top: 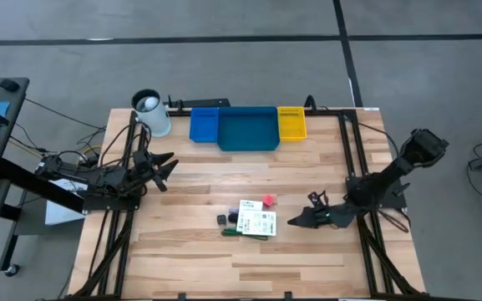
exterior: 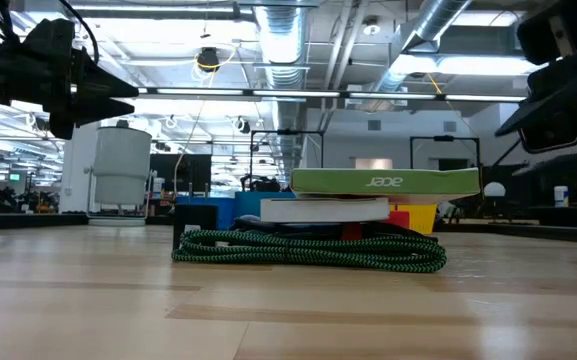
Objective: Pick and place items into bin
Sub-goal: Put the right white card reader box into the yellow bin
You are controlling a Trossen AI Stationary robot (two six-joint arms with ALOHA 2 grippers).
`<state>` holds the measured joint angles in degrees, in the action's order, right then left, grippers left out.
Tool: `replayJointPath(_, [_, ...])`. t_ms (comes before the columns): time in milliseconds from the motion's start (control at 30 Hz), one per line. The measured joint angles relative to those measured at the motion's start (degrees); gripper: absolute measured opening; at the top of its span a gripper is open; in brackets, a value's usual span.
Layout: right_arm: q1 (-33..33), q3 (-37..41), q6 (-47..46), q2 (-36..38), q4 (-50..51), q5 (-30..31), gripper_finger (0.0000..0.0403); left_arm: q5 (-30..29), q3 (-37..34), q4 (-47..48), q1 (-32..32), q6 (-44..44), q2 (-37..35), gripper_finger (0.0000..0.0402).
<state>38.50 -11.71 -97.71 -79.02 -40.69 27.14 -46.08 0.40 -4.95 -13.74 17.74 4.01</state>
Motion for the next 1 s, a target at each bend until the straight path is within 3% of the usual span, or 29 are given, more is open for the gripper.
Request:
replayJointPath(533, [0.0,-5.3,-4.4,-14.8,-8.3,0.1,0.0157,0.0,0.0,0.0,0.0,0.0,0.0,0.0181])
replayJointPath(1000, [-3.1,-5.9,-3.8,-15.9,-9.6,-0.8,0.0231,0.0,0.0,0.0,0.0,0.0,0.0,0.0181])
